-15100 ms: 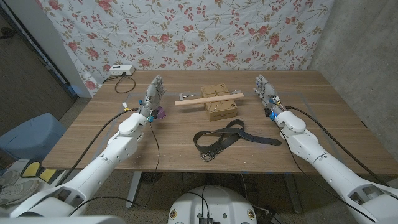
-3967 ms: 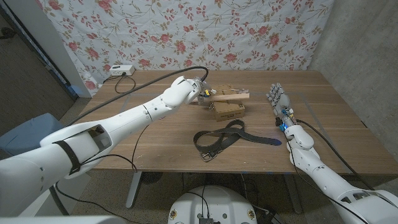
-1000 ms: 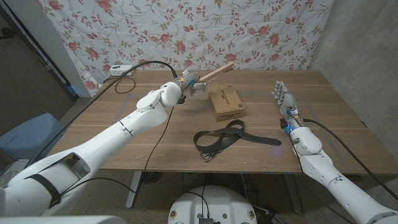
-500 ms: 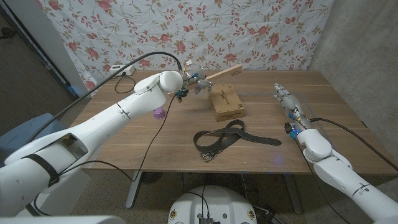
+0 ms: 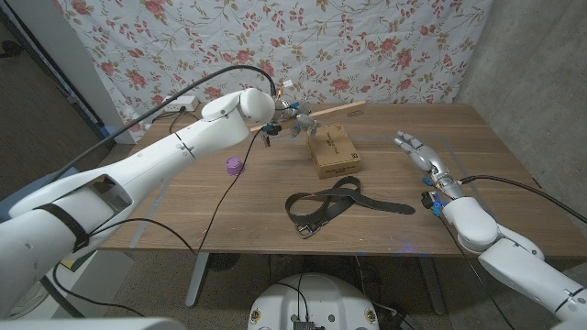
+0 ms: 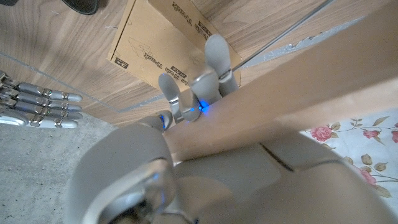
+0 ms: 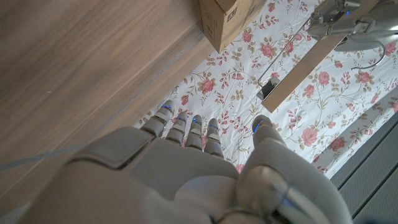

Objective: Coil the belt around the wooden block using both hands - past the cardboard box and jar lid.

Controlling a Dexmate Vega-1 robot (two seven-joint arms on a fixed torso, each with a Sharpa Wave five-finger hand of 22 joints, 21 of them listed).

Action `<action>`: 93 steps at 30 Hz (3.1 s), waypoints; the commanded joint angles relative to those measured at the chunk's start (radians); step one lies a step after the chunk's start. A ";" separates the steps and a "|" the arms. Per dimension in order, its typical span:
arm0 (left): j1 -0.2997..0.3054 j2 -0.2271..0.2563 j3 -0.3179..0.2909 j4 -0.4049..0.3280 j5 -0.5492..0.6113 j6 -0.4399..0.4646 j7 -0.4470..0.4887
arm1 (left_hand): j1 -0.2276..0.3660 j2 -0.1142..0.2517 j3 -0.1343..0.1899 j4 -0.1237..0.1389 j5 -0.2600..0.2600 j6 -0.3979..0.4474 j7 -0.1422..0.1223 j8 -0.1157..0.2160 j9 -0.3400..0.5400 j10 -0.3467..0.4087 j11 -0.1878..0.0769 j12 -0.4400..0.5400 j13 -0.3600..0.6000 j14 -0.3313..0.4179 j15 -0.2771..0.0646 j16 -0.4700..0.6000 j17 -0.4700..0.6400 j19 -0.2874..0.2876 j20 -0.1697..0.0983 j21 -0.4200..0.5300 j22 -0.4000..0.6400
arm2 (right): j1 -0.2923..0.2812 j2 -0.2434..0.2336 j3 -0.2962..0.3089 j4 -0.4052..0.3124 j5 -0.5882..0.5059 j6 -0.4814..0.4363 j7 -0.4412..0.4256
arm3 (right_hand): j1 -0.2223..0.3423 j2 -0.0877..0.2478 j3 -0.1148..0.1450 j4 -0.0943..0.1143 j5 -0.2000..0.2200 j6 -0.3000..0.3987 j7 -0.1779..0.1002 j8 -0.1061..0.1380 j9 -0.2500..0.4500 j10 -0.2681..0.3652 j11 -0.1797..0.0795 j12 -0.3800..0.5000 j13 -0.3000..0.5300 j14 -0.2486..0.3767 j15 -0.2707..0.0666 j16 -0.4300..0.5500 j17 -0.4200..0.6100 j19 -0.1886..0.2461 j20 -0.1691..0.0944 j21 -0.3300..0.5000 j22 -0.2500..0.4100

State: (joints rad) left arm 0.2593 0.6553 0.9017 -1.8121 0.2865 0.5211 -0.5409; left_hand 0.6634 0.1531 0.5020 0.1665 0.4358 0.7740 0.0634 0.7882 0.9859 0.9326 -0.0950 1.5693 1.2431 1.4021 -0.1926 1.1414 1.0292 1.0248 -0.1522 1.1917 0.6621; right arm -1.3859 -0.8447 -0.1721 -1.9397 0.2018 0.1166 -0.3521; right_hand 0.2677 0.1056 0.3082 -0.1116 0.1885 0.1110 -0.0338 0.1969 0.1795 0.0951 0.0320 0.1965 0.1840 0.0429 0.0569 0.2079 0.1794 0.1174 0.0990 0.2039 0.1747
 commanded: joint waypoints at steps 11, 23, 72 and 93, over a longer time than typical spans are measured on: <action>-0.125 -0.050 0.069 0.100 -0.001 -0.036 -0.115 | -0.019 -0.001 0.031 -0.002 -0.017 0.028 0.040 0.022 -0.008 0.002 0.000 0.006 0.002 0.000 -0.004 0.003 -0.014 -0.010 0.001 0.017 -0.010 | -0.112 -0.119 -0.021 -0.277 -0.232 -0.392 -0.020 | 0.008 -0.022 -0.009 -0.013 -0.006 0.010 0.003 0.001 0.003 0.002 -0.002 0.005 0.004 -0.014 0.005 -0.006 0.005 -0.010 0.013 0.000 0.005; -0.169 -0.061 0.088 0.134 0.001 -0.048 -0.167 | -0.028 -0.003 0.046 -0.002 -0.029 0.022 0.043 0.033 -0.016 -0.004 -0.003 0.005 0.002 0.003 -0.004 0.013 -0.018 -0.014 0.001 0.025 -0.017 | -0.074 -0.173 -0.102 -0.378 -0.320 -0.585 0.020 | 0.003 -0.038 -0.019 -0.015 -0.008 0.003 0.004 -0.003 0.004 -0.007 0.001 0.000 0.005 -0.023 0.003 -0.009 0.007 -0.011 0.018 -0.001 0.005; -0.198 -0.075 0.091 0.170 0.006 -0.105 -0.215 | -0.068 -0.011 0.104 -0.003 -0.063 0.002 0.041 0.078 -0.050 -0.008 -0.003 0.005 0.002 -0.004 -0.006 0.024 -0.048 -0.031 -0.002 0.060 -0.052 | 0.219 -0.163 -0.655 -0.433 -0.801 -1.099 0.109 | 0.248 -0.102 0.012 -0.054 0.010 0.183 0.009 0.047 0.014 0.177 -0.020 0.050 0.020 0.185 -0.123 0.060 0.028 0.142 -0.002 0.031 0.009; -0.171 -0.039 0.079 0.098 0.012 -0.067 -0.221 | -0.090 -0.015 0.126 -0.003 -0.073 -0.009 0.041 0.097 -0.067 -0.005 -0.003 0.006 0.002 -0.004 -0.006 0.032 -0.055 -0.039 -0.003 0.079 -0.068 | 0.217 -0.004 -0.661 -0.207 -0.889 -0.970 -0.010 | 0.384 -0.134 -0.039 -0.042 0.064 0.422 -0.029 0.115 0.025 0.400 -0.053 0.124 0.067 0.398 -0.194 0.221 0.148 0.242 -0.056 0.055 0.019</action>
State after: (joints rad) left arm 0.0757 0.6008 0.9847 -1.6835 0.2936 0.4388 -0.7578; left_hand 0.5830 0.1360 0.6180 0.1642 0.3660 0.7666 0.0708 0.8771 0.9166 0.9276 -0.0957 1.5663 1.2425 1.3971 -0.1942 1.1656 0.9764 0.9909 -0.1539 1.2636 0.5936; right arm -1.1661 -0.9148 -0.8364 -2.2437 -0.6522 -0.9422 -0.2860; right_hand 0.6265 -0.0341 0.2782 -0.1571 0.2406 0.4830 -0.0559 0.2925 0.1992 0.4543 -0.0083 0.3019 0.2402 0.4077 -0.0439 0.3963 0.2981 0.3347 0.0497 0.2482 0.1888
